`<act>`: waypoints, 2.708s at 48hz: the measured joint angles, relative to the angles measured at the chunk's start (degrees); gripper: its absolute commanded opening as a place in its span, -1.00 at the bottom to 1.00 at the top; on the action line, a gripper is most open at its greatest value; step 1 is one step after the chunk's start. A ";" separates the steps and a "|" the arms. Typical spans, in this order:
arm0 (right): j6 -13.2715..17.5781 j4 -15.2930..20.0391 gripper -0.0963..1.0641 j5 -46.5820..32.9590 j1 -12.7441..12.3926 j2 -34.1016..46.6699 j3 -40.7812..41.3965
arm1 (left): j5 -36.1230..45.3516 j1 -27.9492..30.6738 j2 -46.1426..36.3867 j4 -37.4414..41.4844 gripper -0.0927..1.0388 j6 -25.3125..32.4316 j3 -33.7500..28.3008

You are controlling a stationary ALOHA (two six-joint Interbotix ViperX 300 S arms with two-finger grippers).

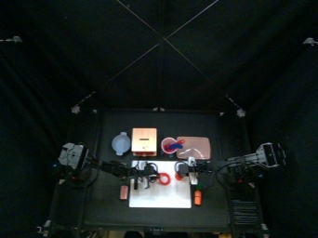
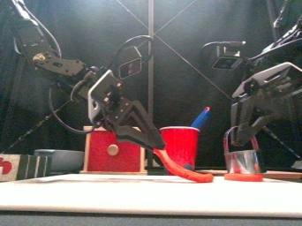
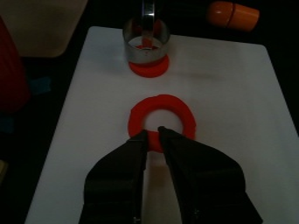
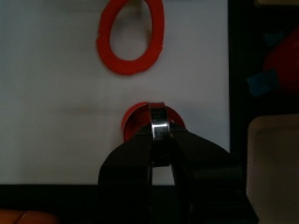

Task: Get the cutter from the drawer then cut the dough then place the extra dough in the bowl
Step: Place the extra dough in the bowl

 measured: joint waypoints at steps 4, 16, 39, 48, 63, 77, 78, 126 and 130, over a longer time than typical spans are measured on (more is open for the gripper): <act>0.00 0.35 0.15 0.09 -0.09 -1.49 -0.18 | 0.00 0.09 0.26 0.00 0.28 0.09 0.18; 0.18 1.85 0.34 0.09 -0.09 -3.16 -0.18 | 0.00 0.09 1.41 -0.09 0.28 0.00 0.26; 0.18 4.48 0.43 0.00 0.00 -3.08 -0.18 | 0.09 0.35 1.32 -0.09 0.30 0.00 0.26; 0.26 7.47 0.56 0.00 -0.18 -3.34 -1.32 | 0.09 0.35 0.79 -0.09 0.29 0.00 0.09; 0.09 8.70 0.59 0.09 -0.79 -5.19 -2.72 | 0.00 0.26 -0.26 -0.09 0.30 0.00 -0.18; -0.26 8.53 0.59 0.00 -2.02 -4.92 -2.72 | -0.09 -0.35 -1.93 0.00 0.37 0.00 0.09; -0.26 8.61 0.59 0.00 -2.02 -4.83 -2.72 | -0.09 -0.35 -1.93 0.00 0.38 0.00 0.26; -0.62 7.38 0.59 -2.81 -2.64 -2.64 -3.08 | 13.62 5.71 5.80 3.16 0.57 3.69 -7.65; -0.62 7.38 0.59 -2.90 -2.64 -2.64 -3.08 | 14.68 5.80 5.89 3.08 0.49 3.78 -8.00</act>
